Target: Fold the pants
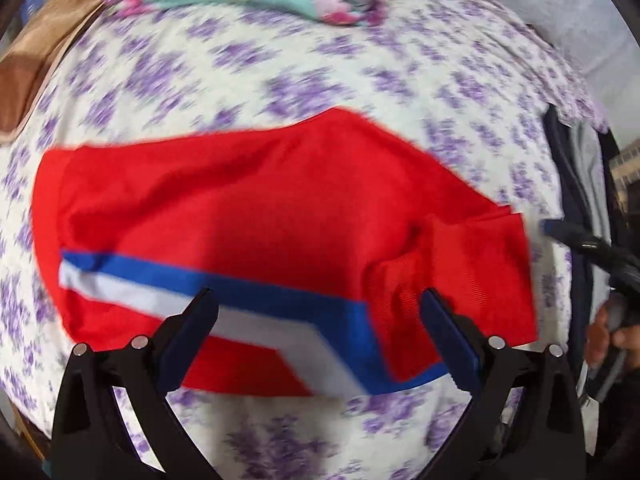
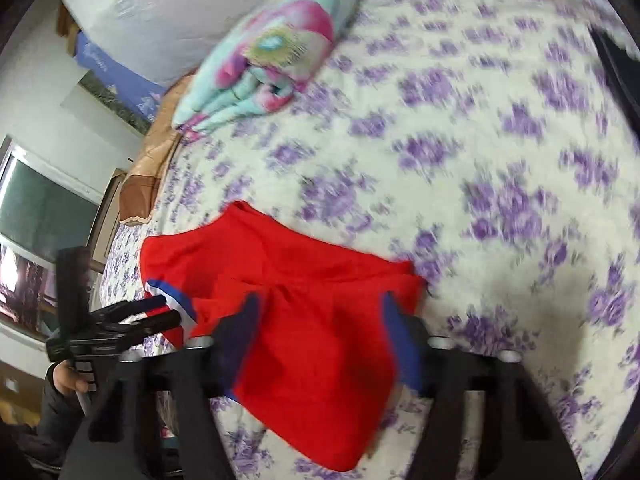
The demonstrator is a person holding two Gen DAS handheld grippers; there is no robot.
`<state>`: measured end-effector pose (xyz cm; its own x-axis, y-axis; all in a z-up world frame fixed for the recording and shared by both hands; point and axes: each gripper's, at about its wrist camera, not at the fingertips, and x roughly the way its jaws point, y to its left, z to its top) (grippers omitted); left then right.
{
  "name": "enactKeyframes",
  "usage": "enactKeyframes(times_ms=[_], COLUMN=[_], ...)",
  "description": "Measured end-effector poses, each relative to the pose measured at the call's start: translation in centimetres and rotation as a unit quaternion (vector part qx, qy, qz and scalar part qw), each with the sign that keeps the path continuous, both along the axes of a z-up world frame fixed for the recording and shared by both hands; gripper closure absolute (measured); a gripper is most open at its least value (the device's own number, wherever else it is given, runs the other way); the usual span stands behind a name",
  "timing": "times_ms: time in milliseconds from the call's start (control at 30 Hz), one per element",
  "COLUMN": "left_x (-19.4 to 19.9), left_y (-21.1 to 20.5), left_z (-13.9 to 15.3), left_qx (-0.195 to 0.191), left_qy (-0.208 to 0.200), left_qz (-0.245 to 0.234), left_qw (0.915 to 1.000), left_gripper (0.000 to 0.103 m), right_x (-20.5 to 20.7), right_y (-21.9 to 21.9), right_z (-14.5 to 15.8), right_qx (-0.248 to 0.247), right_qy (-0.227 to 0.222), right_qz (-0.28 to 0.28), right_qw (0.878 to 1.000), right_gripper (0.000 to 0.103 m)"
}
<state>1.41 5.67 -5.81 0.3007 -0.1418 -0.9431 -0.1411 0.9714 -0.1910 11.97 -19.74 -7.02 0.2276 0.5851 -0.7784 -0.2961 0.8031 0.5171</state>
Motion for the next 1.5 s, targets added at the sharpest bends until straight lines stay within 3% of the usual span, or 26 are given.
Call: enactKeyframes(times_ms=[67,133,233,400,433,467,533,567,700,767,800,833,867,933,1067,1200,1267,1367,1433,1500], left_x=[0.9,2.1,3.1,3.4,3.2,3.2,3.2,3.1,2.6,2.6,2.5,2.3,1.8,1.0,-1.3,-2.1,-2.0,-1.5,-1.3,-0.8], left_y=[-1.3,-2.8,-4.0,-5.6,-5.4,-5.2,-4.9,-4.8,-3.7,-2.7,-2.1,-1.5,-0.4,1.3,8.0,13.5,15.5,16.2,15.8,15.2], left_z=[0.3,0.0,-1.2,-4.2,-4.2,-4.2,-4.0,-3.7,-1.7,-1.7,-1.9,-1.8,-1.4,-0.1,2.7,2.0,0.7,-0.7,-1.2,-1.9], left_qx=[0.006,0.016,0.019,0.044,0.037,0.033,0.033,0.041,0.069,0.07,0.068,0.063,0.057,0.062,0.073,0.122,0.15,0.151,0.148,0.147], left_qy=[-0.007,-0.008,0.009,0.05,0.044,0.043,0.045,0.043,0.007,0.012,0.019,0.022,0.016,-0.005,-0.04,-0.032,-0.013,0.01,0.012,0.018], left_qz=[-0.019,-0.034,-0.044,-0.063,-0.061,-0.06,-0.057,-0.053,-0.044,-0.027,-0.016,-0.007,0.002,0.021,0.086,0.125,0.115,0.087,0.065,0.039], left_qw=[0.9998,0.9993,0.9988,0.9958,0.9965,0.9967,0.9968,0.9968,0.9966,0.9971,0.9974,0.9977,0.9982,0.9978,0.9927,0.9841,0.982,0.9846,0.9868,0.9882], left_gripper=[0.005,0.005,0.005,0.004,0.004,0.004,0.004,0.004,0.005,0.005,0.005,0.005,0.005,0.005,0.005,0.005,0.005,0.007,0.02,0.022], right_x=[0.5,1.0,1.7,1.1,0.9,0.7,0.6,0.7,-0.1,-0.2,-0.1,-0.1,-0.1,-0.1,-0.1,0.2,0.2,0.0,-0.2,-0.4], right_y=[0.2,0.7,1.3,2.4,2.5,2.8,3.3,3.1,2.6,2.7,3.2,3.4,3.7,3.7,3.3,1.5,0.3,-0.9,-1.3,-1.7], right_z=[-1.6,-2.9,-4.8,-5.0,-5.0,-5.0,-4.8,-4.4,-1.2,-1.9,-2.8,-3.3,-3.8,-3.6,-2.0,-0.8,-0.4,0.0,0.0,-0.2], right_qx=[-0.045,-0.059,-0.066,-0.08,-0.081,-0.083,-0.093,-0.09,-0.122,-0.136,-0.146,-0.152,-0.156,-0.133,-0.124,-0.11,-0.101,-0.098,-0.1,-0.099], right_qy=[0.007,0.018,0.04,0.03,0.03,0.025,0.024,0.02,-0.05,-0.037,-0.022,-0.014,-0.004,0.001,-0.022,-0.022,-0.016,-0.014,-0.013,-0.008], right_qz=[-0.013,-0.021,-0.034,-0.009,-0.001,0.01,0.019,0.012,-0.011,-0.006,0.003,0.011,0.018,0.018,0.008,-0.025,-0.041,-0.055,-0.059,-0.065], right_qw=[0.999,0.998,0.996,0.996,0.996,0.996,0.995,0.996,0.991,0.99,0.989,0.988,0.988,0.991,0.992,0.993,0.994,0.994,0.993,0.993], right_gripper=[0.056,0.055,0.03,0.019,0.022,0.047,0.078,0.085,0.091,0.091,0.089,0.079,0.052,0.025,0.022,0.021,0.021,0.02,0.02,0.02])
